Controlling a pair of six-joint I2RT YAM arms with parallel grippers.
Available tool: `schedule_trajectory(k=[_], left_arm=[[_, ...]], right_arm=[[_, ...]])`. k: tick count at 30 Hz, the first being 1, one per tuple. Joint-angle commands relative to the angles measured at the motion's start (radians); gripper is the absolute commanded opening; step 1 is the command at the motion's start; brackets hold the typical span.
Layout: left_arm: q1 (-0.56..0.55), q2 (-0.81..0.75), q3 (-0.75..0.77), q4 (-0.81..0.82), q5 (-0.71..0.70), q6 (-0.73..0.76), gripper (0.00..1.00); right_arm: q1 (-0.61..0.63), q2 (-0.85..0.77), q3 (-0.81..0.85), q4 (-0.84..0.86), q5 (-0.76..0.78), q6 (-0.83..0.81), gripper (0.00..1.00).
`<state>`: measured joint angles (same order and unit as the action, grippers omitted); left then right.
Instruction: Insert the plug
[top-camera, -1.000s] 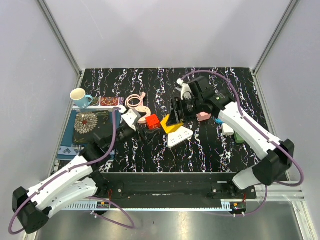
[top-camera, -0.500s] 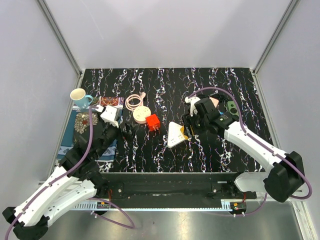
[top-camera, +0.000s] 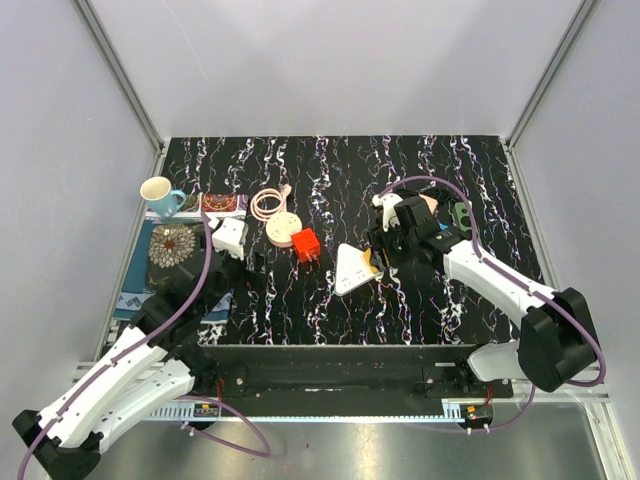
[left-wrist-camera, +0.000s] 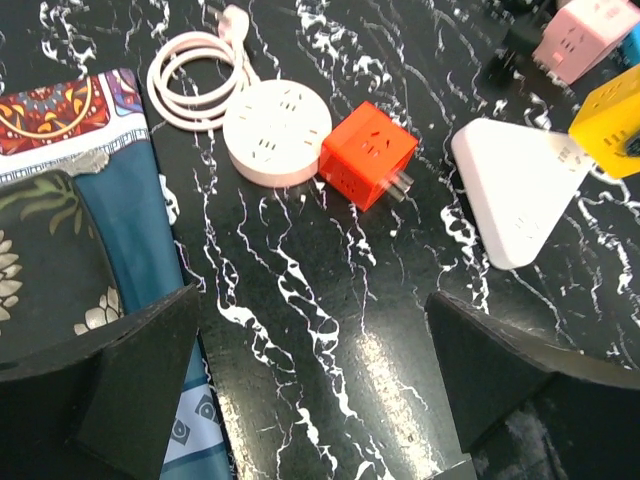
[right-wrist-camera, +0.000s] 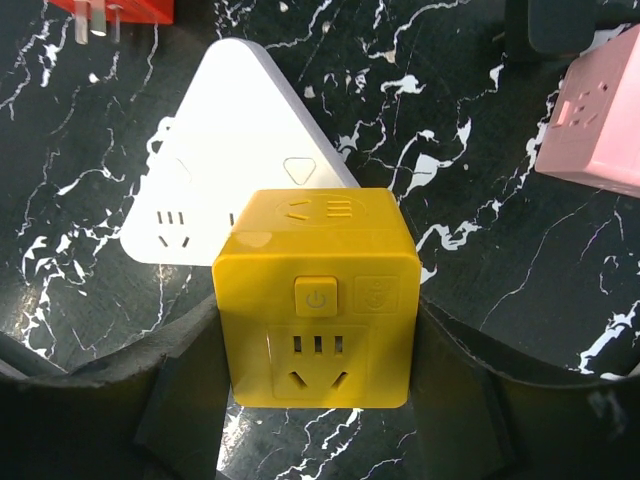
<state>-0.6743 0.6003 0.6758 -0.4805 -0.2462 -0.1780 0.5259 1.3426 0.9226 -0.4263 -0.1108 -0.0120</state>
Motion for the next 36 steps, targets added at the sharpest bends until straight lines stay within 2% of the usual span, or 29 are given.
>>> schedule_trajectory(k=[1,11,36], left_arm=[[0.021,0.026,-0.021,0.043,-0.036,0.003,0.99],[0.110,0.000,-0.050,0.077,-0.010,0.029,0.99],[0.122,-0.051,-0.073,0.094,-0.019,0.046,0.99]], right_arm=[[-0.029,0.000,-0.018,0.073,-0.075,-0.016,0.00],[-0.055,-0.002,-0.037,0.052,-0.145,-0.020,0.00],[-0.075,0.043,-0.004,0.067,-0.147,-0.036,0.00]])
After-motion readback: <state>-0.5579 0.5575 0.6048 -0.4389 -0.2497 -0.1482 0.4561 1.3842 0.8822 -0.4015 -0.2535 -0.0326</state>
